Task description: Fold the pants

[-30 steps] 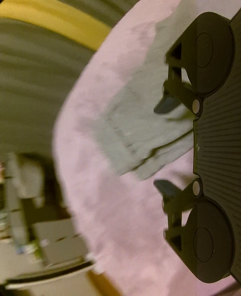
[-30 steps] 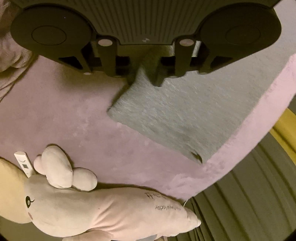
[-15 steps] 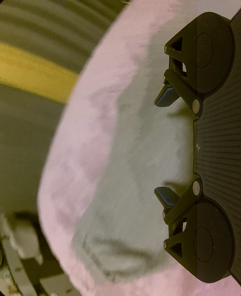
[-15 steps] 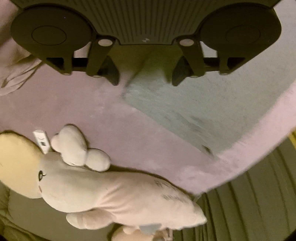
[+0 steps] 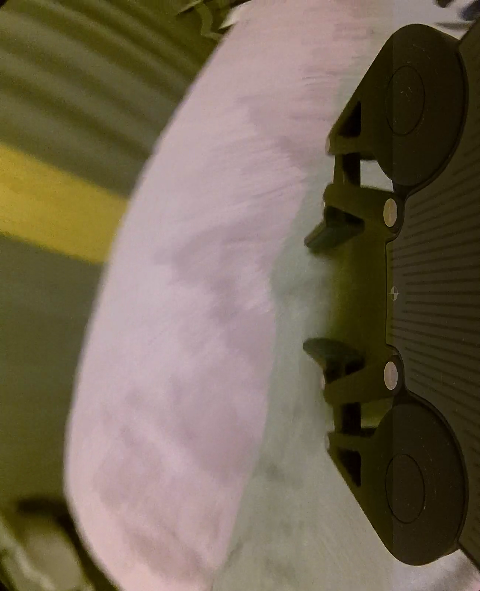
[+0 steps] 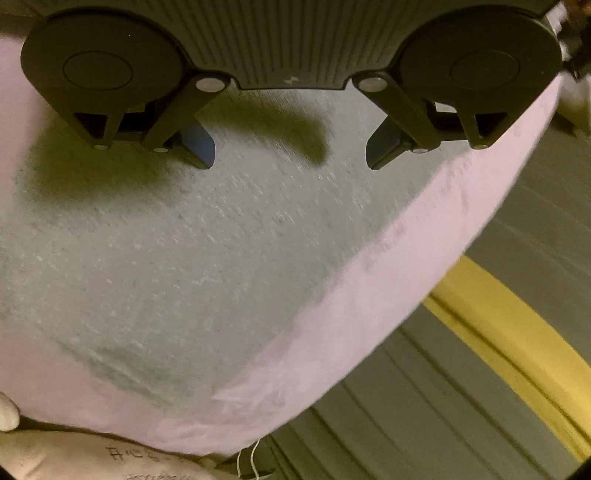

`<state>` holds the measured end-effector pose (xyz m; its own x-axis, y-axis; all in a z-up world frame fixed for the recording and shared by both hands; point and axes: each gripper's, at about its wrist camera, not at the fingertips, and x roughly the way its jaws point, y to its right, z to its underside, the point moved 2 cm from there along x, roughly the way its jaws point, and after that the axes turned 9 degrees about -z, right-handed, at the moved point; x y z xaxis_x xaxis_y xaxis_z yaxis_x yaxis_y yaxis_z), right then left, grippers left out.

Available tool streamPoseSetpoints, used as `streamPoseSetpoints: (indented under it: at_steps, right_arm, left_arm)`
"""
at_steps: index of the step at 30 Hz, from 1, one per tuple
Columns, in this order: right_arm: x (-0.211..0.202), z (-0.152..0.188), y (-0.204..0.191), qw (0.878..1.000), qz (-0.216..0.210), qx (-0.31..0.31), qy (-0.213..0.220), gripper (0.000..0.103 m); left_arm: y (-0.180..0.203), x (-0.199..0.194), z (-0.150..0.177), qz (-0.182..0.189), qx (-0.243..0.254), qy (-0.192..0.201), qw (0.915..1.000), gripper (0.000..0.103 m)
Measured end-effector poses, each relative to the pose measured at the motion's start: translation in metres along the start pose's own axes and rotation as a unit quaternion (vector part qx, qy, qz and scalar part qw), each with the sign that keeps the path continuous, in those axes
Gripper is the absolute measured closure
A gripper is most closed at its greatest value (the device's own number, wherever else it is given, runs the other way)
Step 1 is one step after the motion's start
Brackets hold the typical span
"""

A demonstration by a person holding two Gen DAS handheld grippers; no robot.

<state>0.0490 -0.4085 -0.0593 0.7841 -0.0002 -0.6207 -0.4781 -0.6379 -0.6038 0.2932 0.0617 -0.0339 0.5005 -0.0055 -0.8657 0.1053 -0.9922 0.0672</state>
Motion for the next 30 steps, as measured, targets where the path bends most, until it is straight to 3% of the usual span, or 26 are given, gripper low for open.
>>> streamPoseSetpoints:
  at_steps: [2, 5, 7, 9, 10, 11, 14, 19, 20, 23, 24, 25, 26, 28, 30]
  right_arm:
    - [-0.001, -0.001, 0.0, 1.0, -0.004, -0.006, 0.005, 0.01]
    - [0.001, 0.002, 0.004, 1.0, -0.005, 0.006, 0.012, 0.009]
    - [0.002, 0.004, 0.001, 1.0, -0.004, 0.0, 0.015, 0.006]
    - [0.006, 0.006, -0.005, 1.0, 0.002, -0.017, 0.011, 0.004]
    - [0.004, 0.003, -0.004, 1.0, 0.005, -0.022, 0.009, 0.004]
    - [0.006, 0.003, -0.004, 1.0, 0.007, -0.026, 0.008, 0.004]
    - [0.002, 0.003, -0.001, 1.0, -0.003, -0.014, 0.015, 0.004]
    - [0.003, -0.002, 0.009, 0.999, -0.025, 0.021, 0.027, 0.003]
    - [0.003, -0.002, 0.009, 0.999, -0.025, 0.021, 0.027, 0.003]
    - [0.002, -0.001, 0.007, 0.999, -0.024, 0.016, 0.025, 0.003]
    - [0.002, -0.002, 0.007, 0.999, -0.026, 0.018, 0.025, 0.003]
    - [0.001, -0.002, 0.009, 0.999, -0.029, 0.023, 0.026, 0.003]
    - [0.0, -0.002, 0.011, 0.999, -0.033, 0.028, 0.027, 0.003]
    - [0.0, -0.003, 0.013, 0.998, -0.039, 0.037, 0.029, 0.003]
    - [0.0, -0.003, 0.014, 0.998, -0.042, 0.038, 0.029, 0.003]
  left_arm:
    - [0.01, 0.017, 0.001, 0.006, 0.02, -0.021, 0.9996, 0.054]
    - [0.023, 0.03, -0.005, -0.028, 0.051, 0.006, 0.9983, 0.053]
    - [0.028, 0.036, -0.015, -0.069, 0.054, 0.032, 0.9956, 0.058]
    - [0.031, 0.039, -0.022, -0.143, 0.059, 0.055, 0.9865, 0.054]
    - [0.031, 0.035, -0.022, -0.16, 0.053, 0.06, 0.9839, 0.061]
    - [0.031, 0.028, -0.019, -0.152, 0.045, 0.066, 0.9851, 0.061]
    - [0.043, 0.001, 0.004, -0.07, 0.057, 0.079, 0.9928, 0.054]
    - [0.094, -0.014, 0.056, -0.014, 0.155, 0.085, 0.9842, 0.048]
    - [0.104, -0.011, 0.063, -0.017, 0.169, 0.087, 0.9816, 0.047]
    - [0.124, 0.008, 0.069, -0.07, 0.197, 0.111, 0.9716, 0.026]
    - [0.124, 0.015, 0.067, -0.091, 0.187, 0.112, 0.9718, 0.012]
    - [0.12, 0.017, 0.065, -0.1, 0.165, 0.108, 0.9753, 0.008]
    - [0.116, 0.014, 0.064, -0.095, 0.151, 0.102, 0.9787, 0.009]
    - [0.11, -0.002, 0.065, -0.083, 0.142, 0.102, 0.9811, 0.026]
    - [0.104, -0.02, 0.073, -0.063, 0.161, 0.107, 0.9791, 0.025]
